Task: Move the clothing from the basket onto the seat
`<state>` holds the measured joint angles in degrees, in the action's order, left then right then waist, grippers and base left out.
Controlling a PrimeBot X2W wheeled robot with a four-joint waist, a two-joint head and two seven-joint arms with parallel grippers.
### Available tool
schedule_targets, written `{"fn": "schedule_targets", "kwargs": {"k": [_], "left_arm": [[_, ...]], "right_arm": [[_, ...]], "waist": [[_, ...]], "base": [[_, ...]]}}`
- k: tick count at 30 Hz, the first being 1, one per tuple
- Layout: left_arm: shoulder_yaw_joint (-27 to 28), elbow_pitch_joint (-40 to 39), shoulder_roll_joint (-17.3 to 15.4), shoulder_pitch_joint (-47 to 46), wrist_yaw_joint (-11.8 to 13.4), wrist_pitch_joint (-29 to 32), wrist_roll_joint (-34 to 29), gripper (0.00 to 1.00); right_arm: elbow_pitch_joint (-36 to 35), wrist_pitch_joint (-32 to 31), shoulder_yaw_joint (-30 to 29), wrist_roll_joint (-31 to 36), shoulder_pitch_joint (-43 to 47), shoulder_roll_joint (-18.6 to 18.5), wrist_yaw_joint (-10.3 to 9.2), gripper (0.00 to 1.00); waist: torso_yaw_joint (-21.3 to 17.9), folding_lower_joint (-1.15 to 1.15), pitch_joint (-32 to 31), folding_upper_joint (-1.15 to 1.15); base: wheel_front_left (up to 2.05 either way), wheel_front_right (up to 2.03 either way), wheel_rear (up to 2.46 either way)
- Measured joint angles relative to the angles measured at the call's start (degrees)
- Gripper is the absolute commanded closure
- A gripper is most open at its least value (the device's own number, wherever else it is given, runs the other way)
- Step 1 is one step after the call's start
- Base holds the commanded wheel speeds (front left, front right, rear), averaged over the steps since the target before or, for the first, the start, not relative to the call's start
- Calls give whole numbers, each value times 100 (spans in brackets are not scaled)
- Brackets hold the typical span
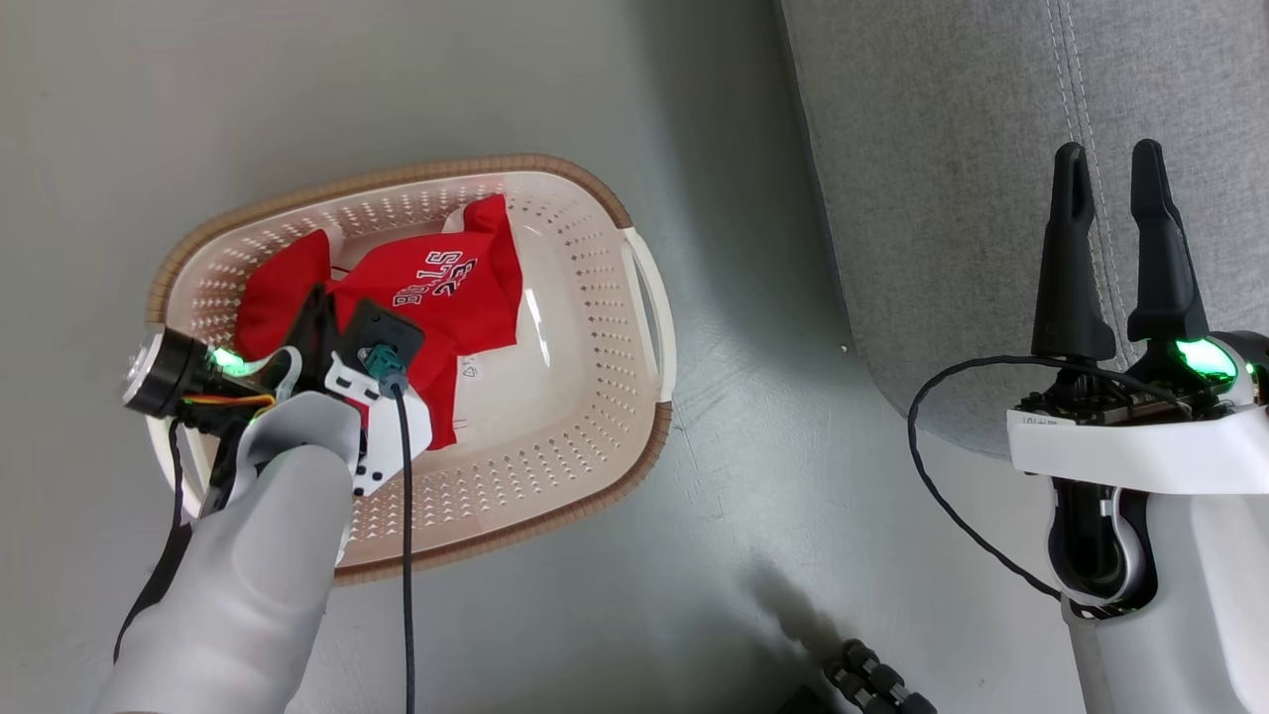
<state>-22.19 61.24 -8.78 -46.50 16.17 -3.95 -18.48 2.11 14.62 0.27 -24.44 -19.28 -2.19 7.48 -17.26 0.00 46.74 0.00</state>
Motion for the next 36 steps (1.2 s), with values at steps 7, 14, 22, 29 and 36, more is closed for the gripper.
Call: {"fn": "schedule_targets", "kwargs": {"k": [7, 14, 22, 29, 36], "left_arm": [[126, -200, 2, 210, 55, -258, 210, 100], [105, -375, 38, 439, 55, -474, 231, 100], [105, -678, 176, 665, 55, -677, 353, 100], [144, -1000, 222, 872, 149, -790, 443, 100], [187, -1344, 289, 1097, 149, -870, 602, 100]], "right_arm": [[10, -1, -49, 45, 1, -1, 0, 0], [42, -1, -166, 133, 19, -3, 0, 0], [54, -1, -232, 282, 16, -4, 0, 0], [63, 0, -337, 434, -44, -7, 0, 0], [120, 0, -375, 622, -107, -13, 0, 0]], "waist": [[127, 0, -173, 0], [259, 0, -356, 0], [408, 0, -576, 0], [561, 0, -809, 0], [750, 0, -1081, 0]], "base": [[0, 0, 0], [0, 0, 0], [0, 0, 0], [0, 0, 0], [0, 0, 0]]}}
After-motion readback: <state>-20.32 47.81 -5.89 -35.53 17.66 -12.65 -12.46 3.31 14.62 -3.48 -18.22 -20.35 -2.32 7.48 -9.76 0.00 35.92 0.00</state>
